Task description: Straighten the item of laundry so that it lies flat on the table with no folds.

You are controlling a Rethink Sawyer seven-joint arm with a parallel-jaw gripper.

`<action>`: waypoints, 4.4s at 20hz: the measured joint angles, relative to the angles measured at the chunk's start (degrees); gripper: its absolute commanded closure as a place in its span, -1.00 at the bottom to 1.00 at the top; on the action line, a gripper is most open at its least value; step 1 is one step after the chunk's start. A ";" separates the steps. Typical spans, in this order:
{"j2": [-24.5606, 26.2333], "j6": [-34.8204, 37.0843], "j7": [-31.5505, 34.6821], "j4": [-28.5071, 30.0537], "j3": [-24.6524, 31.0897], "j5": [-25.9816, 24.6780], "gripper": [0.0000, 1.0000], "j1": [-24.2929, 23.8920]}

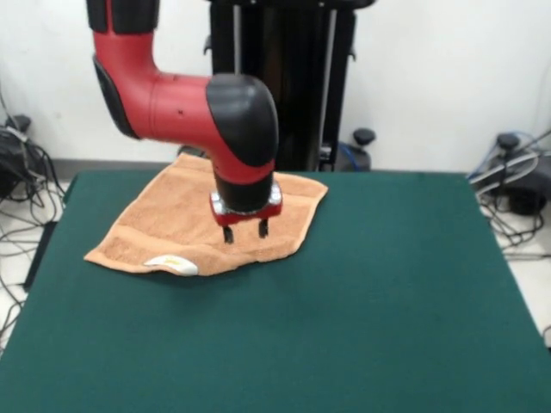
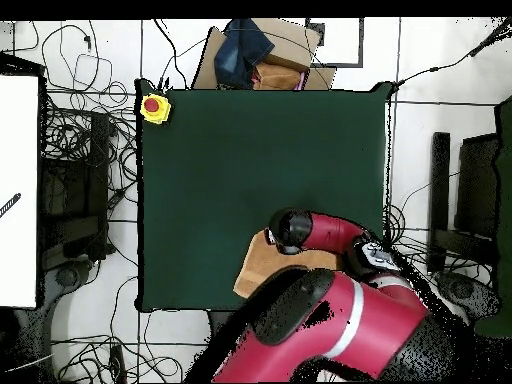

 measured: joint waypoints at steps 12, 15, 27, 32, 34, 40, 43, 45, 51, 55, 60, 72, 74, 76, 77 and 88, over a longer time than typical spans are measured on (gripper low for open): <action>-6.08 -1.83 0.02 -0.68 -0.35 5.21 -1.00 2.45; -3.81 -4.57 0.05 -4.08 -1.60 7.65 -1.00 6.25; 9.84 -12.48 0.21 -17.71 -3.23 14.45 -1.00 11.97; 9.93 -7.97 0.21 -19.20 -2.26 14.48 -1.00 10.16; 9.98 -6.73 0.21 -19.56 -1.88 14.44 -1.00 9.33; 9.77 -4.85 0.21 -19.69 0.89 13.36 -1.00 6.39; 9.69 -4.43 0.21 -19.68 1.88 12.33 -1.00 5.49; 9.64 -4.32 0.21 -19.68 2.35 11.75 -1.00 5.17; 9.23 -4.29 0.20 -19.24 3.44 9.39 -1.00 4.35; 8.42 -4.28 0.21 -17.67 3.47 7.99 -1.00 3.20; 7.04 -4.28 0.21 -13.97 3.46 5.06 -1.00 -0.18; 4.86 -4.30 0.21 -6.20 3.45 -1.85 -1.00 -6.58; 4.73 -4.31 0.21 -5.61 3.45 -2.48 -1.00 -6.69; 4.65 -4.30 0.21 -5.30 3.48 -2.79 -1.00 -6.63; 4.63 -4.30 0.21 -5.21 3.51 -2.89 -1.00 -6.60; 4.63 -4.29 0.21 -5.12 4.71 -2.89 -1.00 -6.49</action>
